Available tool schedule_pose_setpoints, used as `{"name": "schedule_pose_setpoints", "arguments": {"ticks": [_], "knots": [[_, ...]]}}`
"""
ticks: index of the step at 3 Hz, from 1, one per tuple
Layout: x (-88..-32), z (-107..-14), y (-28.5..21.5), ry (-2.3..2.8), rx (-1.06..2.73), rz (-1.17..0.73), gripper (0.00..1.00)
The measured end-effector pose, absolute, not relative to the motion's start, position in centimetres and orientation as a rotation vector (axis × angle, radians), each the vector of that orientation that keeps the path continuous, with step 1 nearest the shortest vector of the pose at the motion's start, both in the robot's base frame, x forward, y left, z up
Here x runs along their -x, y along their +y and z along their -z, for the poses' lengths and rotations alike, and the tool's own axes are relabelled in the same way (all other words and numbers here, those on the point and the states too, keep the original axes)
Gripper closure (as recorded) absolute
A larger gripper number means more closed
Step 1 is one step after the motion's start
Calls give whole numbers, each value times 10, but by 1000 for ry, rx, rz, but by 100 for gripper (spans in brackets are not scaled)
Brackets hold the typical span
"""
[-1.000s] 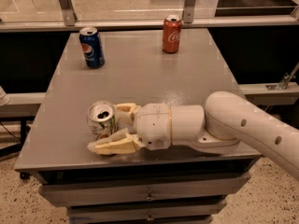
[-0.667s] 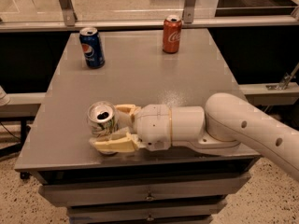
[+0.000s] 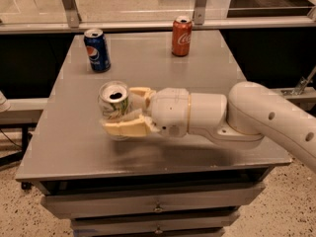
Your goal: Pick 7up can
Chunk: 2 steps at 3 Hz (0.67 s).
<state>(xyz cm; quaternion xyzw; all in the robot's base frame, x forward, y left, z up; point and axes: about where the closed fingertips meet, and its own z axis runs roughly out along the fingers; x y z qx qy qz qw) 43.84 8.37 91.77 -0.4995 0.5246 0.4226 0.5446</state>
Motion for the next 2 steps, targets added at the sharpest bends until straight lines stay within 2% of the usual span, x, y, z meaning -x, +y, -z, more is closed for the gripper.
{"name": "schedule_pose_setpoints", "arguments": {"ticks": [1,2], "knots": [[-462,-971,82,1222,1062,-990,100],[-466,-978,82,1220,1043,-986,100]]}}
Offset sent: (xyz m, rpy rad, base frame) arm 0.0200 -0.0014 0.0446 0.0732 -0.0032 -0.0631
